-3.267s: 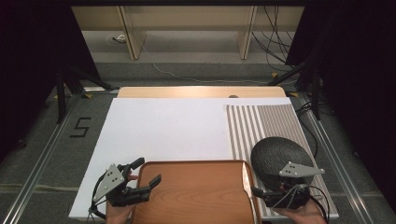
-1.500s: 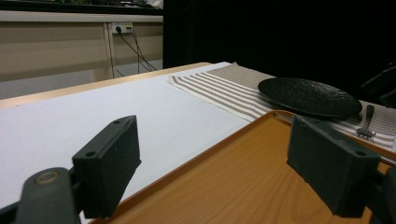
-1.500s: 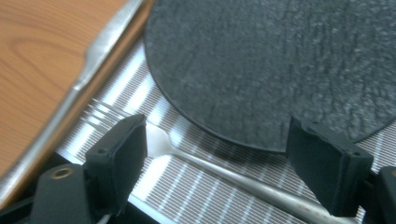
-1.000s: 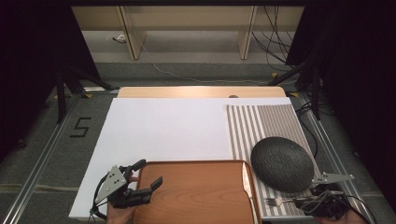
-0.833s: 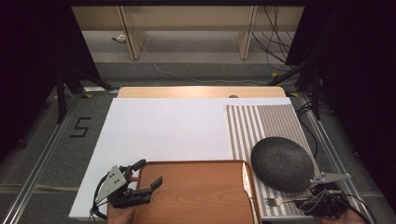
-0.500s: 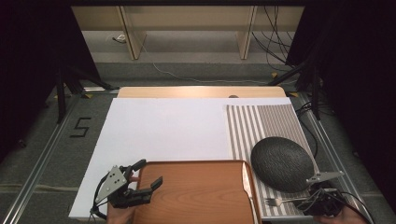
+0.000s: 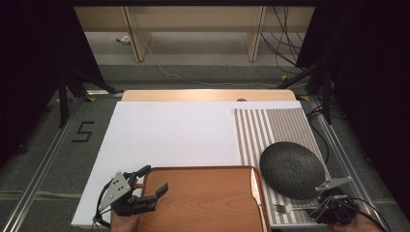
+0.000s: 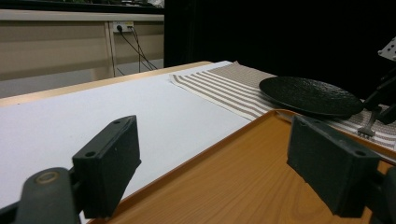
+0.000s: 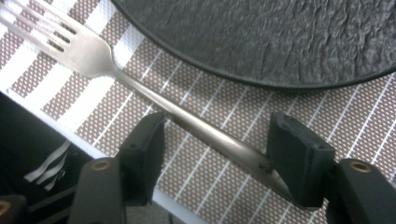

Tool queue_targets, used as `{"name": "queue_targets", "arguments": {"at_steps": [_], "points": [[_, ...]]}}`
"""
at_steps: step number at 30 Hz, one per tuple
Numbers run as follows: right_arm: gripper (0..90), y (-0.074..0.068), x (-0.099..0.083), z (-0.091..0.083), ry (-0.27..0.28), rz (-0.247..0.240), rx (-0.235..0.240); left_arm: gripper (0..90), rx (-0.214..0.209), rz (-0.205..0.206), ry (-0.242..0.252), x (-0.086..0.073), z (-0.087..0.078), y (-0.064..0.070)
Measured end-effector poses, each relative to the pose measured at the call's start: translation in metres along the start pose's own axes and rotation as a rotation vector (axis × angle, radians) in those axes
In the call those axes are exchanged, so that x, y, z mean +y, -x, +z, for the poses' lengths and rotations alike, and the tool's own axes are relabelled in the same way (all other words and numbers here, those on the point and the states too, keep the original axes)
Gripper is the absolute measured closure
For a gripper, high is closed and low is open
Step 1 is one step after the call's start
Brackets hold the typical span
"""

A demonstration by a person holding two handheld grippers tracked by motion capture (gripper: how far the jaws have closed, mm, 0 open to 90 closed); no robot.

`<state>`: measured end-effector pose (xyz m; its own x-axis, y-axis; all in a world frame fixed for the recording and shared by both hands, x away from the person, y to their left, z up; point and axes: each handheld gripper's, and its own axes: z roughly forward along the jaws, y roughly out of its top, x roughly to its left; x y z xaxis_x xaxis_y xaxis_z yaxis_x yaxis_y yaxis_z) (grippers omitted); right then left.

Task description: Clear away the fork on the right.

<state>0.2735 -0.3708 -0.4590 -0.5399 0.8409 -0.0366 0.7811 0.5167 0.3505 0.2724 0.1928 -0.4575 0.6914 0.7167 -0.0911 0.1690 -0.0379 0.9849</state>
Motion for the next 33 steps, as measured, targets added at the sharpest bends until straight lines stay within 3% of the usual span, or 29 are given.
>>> {"name": "queue_targets", "arguments": {"at_steps": [6, 20, 33], "points": [[52.0, -0.006, 0.001, -0.002, -0.022, -0.048, 0.004, 17.0, 0.001, 0.0, 0.0, 0.0, 0.0, 0.0], [63.9, -0.019, 0.006, -0.004, -0.087, -0.144, -0.014, 17.0, -0.001, 0.0, 0.0, 0.0, -0.001, 0.0], [78.1, -0.03, 0.008, -0.004, -0.111, -0.283, -0.023, 17.0, 0.001, -0.003, 0.002, 0.0, -0.001, 0.0]]}}
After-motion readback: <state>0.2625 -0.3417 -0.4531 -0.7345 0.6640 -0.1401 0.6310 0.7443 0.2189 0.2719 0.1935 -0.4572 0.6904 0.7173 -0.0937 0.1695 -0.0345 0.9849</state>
